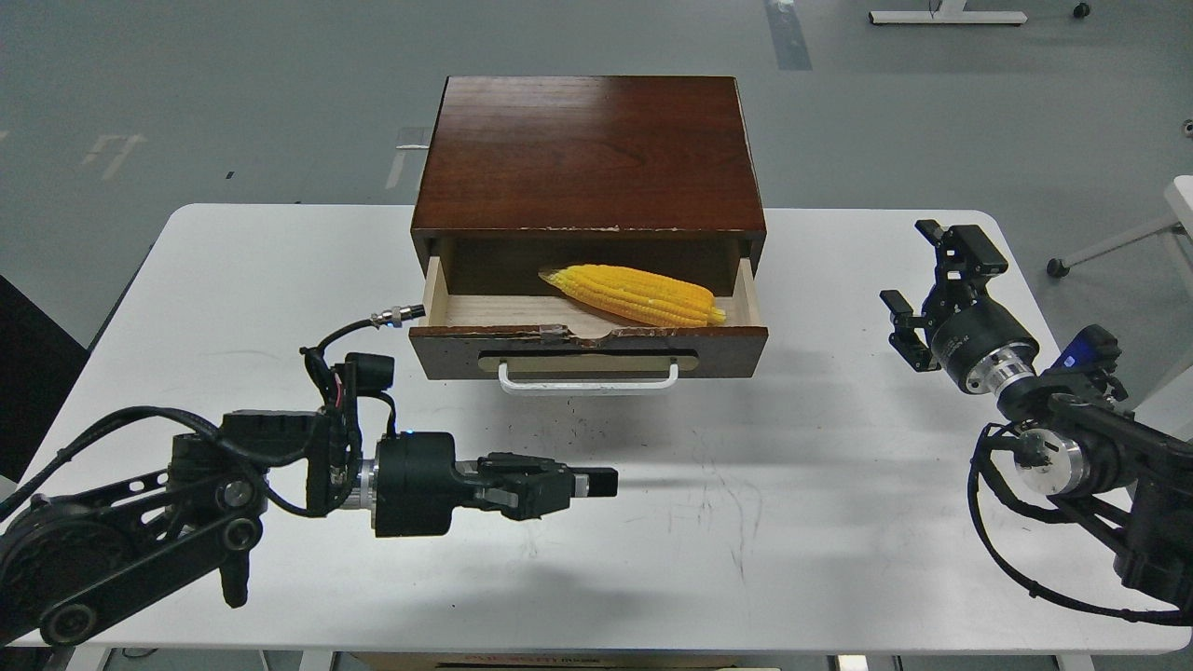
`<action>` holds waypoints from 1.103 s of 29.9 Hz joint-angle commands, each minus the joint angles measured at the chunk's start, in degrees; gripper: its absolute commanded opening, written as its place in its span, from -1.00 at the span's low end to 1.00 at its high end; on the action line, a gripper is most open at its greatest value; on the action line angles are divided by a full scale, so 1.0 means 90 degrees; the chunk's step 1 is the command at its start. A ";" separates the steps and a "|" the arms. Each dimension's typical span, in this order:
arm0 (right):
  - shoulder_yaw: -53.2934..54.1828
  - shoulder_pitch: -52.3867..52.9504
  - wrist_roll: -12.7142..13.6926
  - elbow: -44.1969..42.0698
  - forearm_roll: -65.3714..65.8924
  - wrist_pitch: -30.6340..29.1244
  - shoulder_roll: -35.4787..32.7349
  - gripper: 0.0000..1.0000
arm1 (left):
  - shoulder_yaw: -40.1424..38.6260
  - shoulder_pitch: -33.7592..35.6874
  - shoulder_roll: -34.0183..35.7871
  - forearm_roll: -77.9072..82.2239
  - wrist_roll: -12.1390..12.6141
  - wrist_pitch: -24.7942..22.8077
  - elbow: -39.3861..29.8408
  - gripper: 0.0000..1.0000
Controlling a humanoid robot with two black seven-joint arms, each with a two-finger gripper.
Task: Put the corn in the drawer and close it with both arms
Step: 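Bring the left gripper down in front of the drawer handle, then push the drawer front with the left gripper toward the box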
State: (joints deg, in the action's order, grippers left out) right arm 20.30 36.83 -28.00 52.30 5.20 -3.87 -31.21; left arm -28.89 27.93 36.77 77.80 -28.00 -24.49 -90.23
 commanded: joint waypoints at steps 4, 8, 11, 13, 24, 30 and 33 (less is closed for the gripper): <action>0.0001 -0.0001 0.0001 0.0000 -0.0001 0.0000 0.0002 0.98 | 0.0007 -0.0018 -0.0052 -0.0959 0.0000 0.0201 0.0503 -1.00; 0.0001 -0.0001 0.0001 0.0000 -0.0001 0.0000 0.0002 0.98 | 0.0026 -0.0018 -0.0170 -0.0940 0.0000 0.0201 0.0592 -1.00; 0.0001 -0.0001 0.0001 0.0000 -0.0001 0.0000 0.0002 0.98 | 0.0046 -0.0018 -0.0219 -0.0930 0.0000 0.0211 0.0757 -1.00; 0.0001 -0.0001 0.0001 0.0009 -0.0001 0.0000 -0.0008 0.98 | 0.0056 -0.0018 -0.0306 -0.0930 0.0000 0.0211 0.0903 -1.00; 0.0001 -0.0128 0.0001 0.0010 -0.0001 0.0000 -0.0018 0.98 | 0.0027 0.0002 -0.0385 -0.0939 0.0000 0.0230 0.1295 -1.00; 0.0010 -0.0167 0.0001 0.0010 -0.0001 0.0000 -0.0018 0.98 | 0.0017 0.0011 -0.0424 -0.0949 0.0000 0.0231 0.1421 -1.00; 0.0010 -0.0167 0.0001 0.0010 -0.0001 0.0000 -0.0028 0.98 | 0.0017 0.0041 -0.0453 -0.0949 0.0000 0.0211 0.1539 -1.00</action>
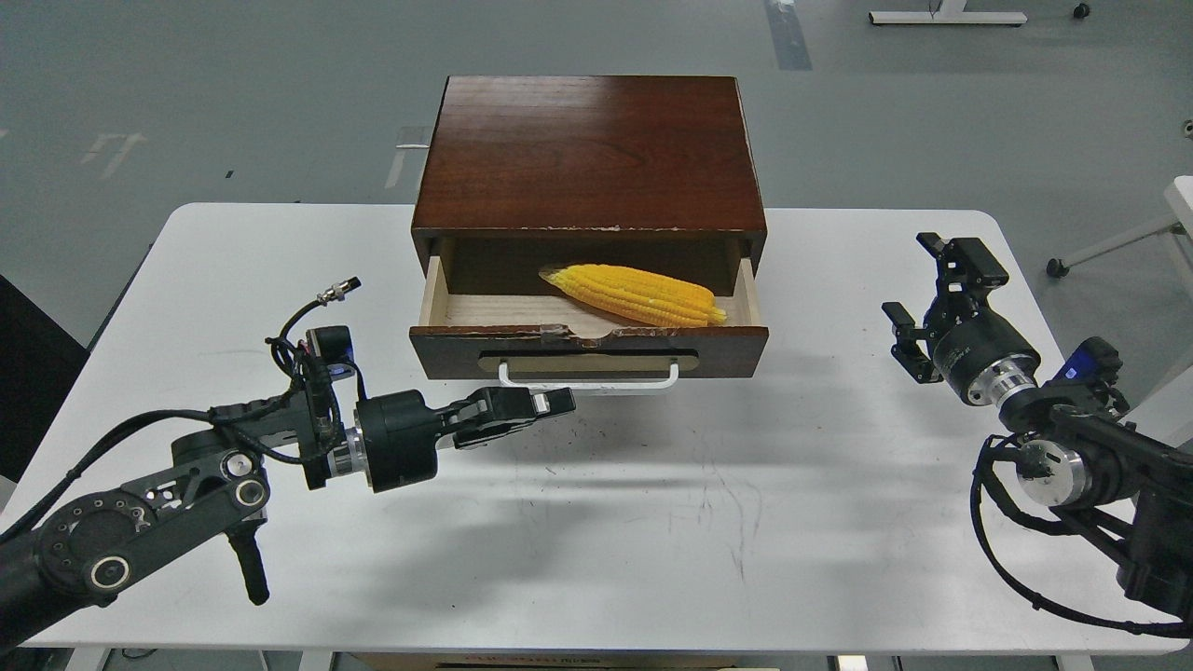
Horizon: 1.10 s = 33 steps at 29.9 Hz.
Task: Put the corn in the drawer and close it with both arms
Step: 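Push the drawer front with the left gripper toward the box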
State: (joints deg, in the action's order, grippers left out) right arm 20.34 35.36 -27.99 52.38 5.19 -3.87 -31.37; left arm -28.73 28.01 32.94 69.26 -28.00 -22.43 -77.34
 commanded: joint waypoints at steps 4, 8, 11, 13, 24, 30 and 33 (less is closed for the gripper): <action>0.0025 -0.0003 -0.0001 0.0000 0.0000 0.0000 -0.0040 0.98 | -0.0011 0.0052 -0.0027 -0.0001 0.0000 -0.0018 0.0263 -1.00; 0.0016 -0.0012 -0.0001 0.0000 0.0000 0.0000 -0.0040 0.98 | -0.0031 0.0071 -0.0037 -0.0020 0.0000 -0.0008 0.0370 -1.00; 0.0016 -0.0012 -0.0001 0.0000 0.0000 0.0000 -0.0040 0.98 | -0.0050 0.0111 -0.0066 -0.0030 0.0000 0.0002 0.0467 -1.00; 0.0016 -0.0013 -0.0001 0.0000 0.0000 0.0000 -0.0040 0.98 | -0.0079 0.0169 -0.0202 -0.0030 0.0000 0.0031 0.0584 -1.00; 0.0035 -0.0071 -0.0001 0.0000 0.0000 0.0000 -0.0040 0.98 | -0.0080 0.0394 -0.0427 -0.0020 0.0000 0.0489 0.1131 -1.00; 0.0045 -0.0120 -0.0001 0.0010 0.0000 0.0000 -0.0040 0.98 | -0.0080 0.0608 -0.0750 -0.0030 0.0000 0.0587 0.1561 -1.00; 0.0045 -0.0120 -0.0001 0.0010 0.0000 0.0000 -0.0040 0.98 | -0.0080 0.0706 -0.0818 -0.0030 0.0000 0.0617 0.1707 -1.00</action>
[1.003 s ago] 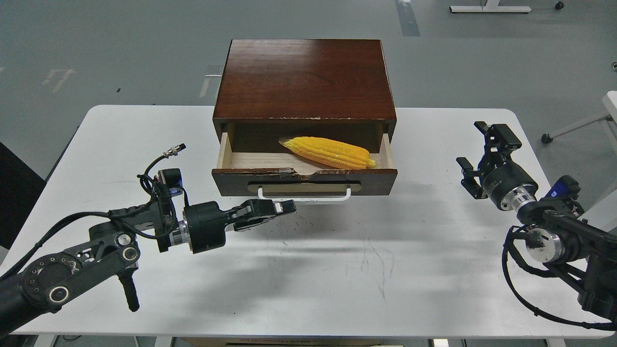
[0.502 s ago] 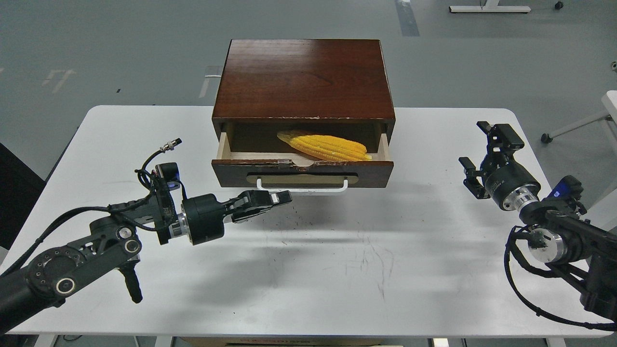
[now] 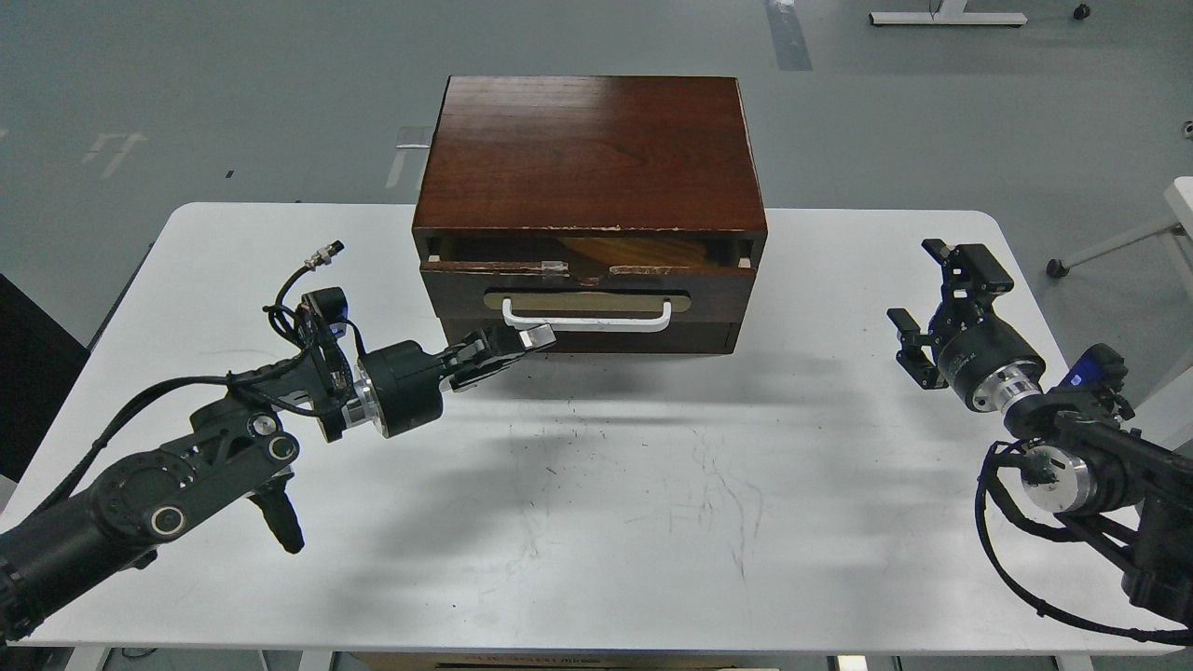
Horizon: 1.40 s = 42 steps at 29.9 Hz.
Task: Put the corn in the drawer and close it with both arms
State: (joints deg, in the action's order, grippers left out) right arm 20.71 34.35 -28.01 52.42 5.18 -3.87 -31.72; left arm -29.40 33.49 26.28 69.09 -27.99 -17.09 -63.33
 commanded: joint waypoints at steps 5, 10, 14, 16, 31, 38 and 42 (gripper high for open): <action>0.0043 -0.0047 0.0001 0.0005 0.0000 0.0000 -0.0010 0.98 | -0.0014 0.0175 -0.0254 -0.0010 -0.0001 0.0151 0.0386 -1.00; 0.0053 -0.0076 0.0001 0.0005 0.0000 0.0000 -0.0010 0.98 | -0.0004 0.0253 -0.0342 -0.0020 -0.0001 0.0200 0.0484 -1.00; 0.0053 -0.0076 0.0001 0.0005 0.0000 0.0000 -0.0010 0.98 | 0.0005 0.0282 -0.0420 -0.0039 -0.0001 0.0229 0.0484 -1.00; 0.0053 -0.0076 0.0001 0.0005 0.0000 0.0000 -0.0001 0.98 | 0.0015 0.0282 -0.0420 -0.0049 -0.0001 0.0210 0.0474 -1.00; 0.0053 -0.0086 0.0001 0.0005 0.0000 0.0000 0.0009 0.98 | 0.0005 0.0272 -0.0479 -0.0176 -0.0001 0.0483 0.0474 -1.00; 0.0053 -0.0086 0.0001 0.0025 0.0000 0.0000 0.0009 0.98 | 0.0103 0.0156 -0.0148 -0.0410 -0.0001 0.0123 0.0085 -1.00; 0.0063 -0.0086 0.0001 0.0015 0.0000 0.0000 -0.0001 0.98 | 0.0064 -0.0196 0.0428 -0.0430 -0.0001 -0.0258 -0.0804 -0.61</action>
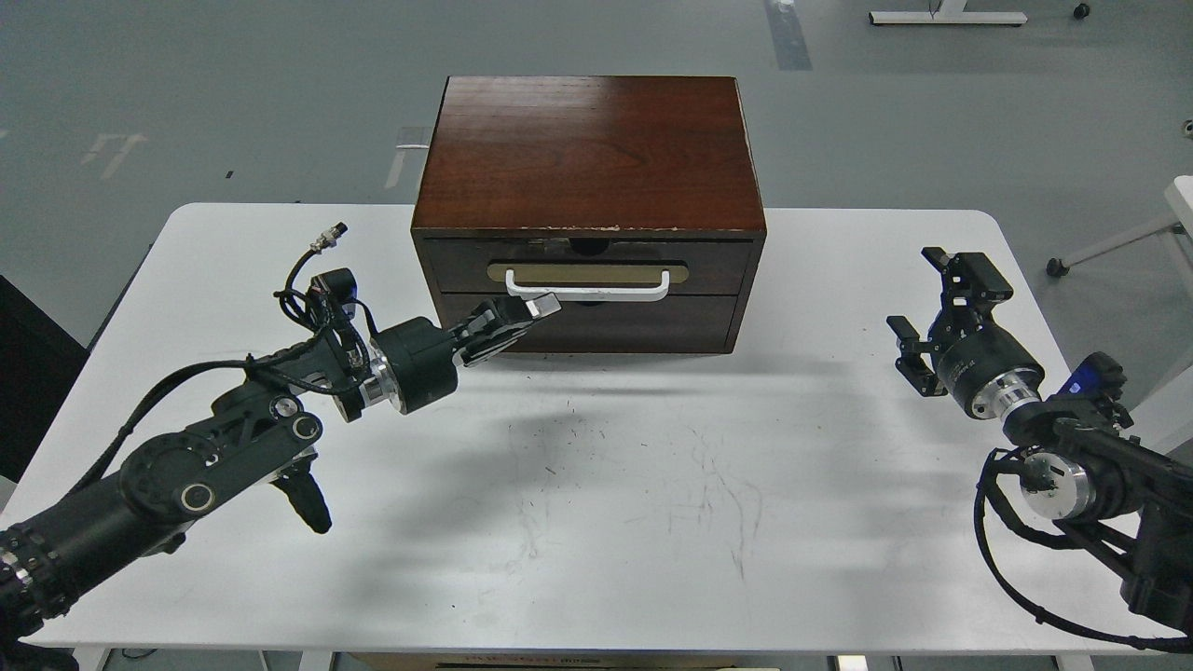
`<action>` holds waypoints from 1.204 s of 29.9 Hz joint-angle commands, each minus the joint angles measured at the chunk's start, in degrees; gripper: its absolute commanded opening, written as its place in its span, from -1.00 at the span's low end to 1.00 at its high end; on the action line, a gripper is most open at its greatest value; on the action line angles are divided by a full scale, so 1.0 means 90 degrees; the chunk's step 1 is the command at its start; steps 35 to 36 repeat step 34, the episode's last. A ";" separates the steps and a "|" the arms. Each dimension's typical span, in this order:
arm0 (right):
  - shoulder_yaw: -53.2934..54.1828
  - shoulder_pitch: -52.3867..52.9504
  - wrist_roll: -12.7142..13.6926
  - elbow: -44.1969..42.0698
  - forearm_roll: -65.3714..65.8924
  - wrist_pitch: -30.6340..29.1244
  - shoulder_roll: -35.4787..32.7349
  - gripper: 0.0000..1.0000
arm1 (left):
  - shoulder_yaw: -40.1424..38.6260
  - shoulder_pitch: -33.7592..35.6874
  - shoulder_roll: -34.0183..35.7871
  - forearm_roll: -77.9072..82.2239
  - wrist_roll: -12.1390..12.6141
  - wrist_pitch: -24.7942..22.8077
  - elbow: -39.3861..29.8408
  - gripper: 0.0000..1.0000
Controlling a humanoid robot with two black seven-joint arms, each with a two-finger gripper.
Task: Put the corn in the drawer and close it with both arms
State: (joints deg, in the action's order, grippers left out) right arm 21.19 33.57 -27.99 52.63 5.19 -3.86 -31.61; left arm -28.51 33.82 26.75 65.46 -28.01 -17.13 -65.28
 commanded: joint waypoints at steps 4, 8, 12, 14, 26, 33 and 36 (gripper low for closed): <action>0.0029 0.0010 -0.0001 -0.0018 0.0000 0.0000 0.0016 0.98 | -0.0132 -0.0370 0.1098 -0.0629 0.0001 -0.0537 -0.1728 0.56; 0.0058 0.0010 -0.0001 -0.0028 0.0000 0.0009 0.0065 0.98 | -0.0561 -0.0370 0.1510 -0.2135 0.0001 -0.0577 -0.2385 0.99; 0.0185 0.0010 -0.0001 -0.0028 0.0000 0.0039 0.0103 0.98 | -0.1371 -0.0370 0.1530 -0.3112 0.0001 -0.0558 -0.2356 0.99; 0.0204 0.0010 -0.0001 -0.0028 0.0000 0.0048 0.0143 0.98 | -0.1578 -0.0379 0.1666 -0.3348 0.0001 -0.0509 -0.2337 0.99; 0.0204 -0.0009 -0.0001 -0.0028 0.0000 0.0068 0.0172 1.00 | -0.1559 -0.1394 0.1911 -0.5789 0.0001 -0.0557 -0.0287 0.99; 0.0204 -0.0009 -0.0001 -0.0028 -0.0010 0.0068 0.0260 1.00 | -0.1568 -0.1873 0.1609 -0.5809 0.0001 -0.1104 0.0095 0.99; 0.0204 -0.0009 -0.0001 -0.0028 0.0000 0.0068 0.0260 1.00 | -0.1568 -0.1874 0.1589 -0.5809 0.0001 -0.1104 0.0095 0.99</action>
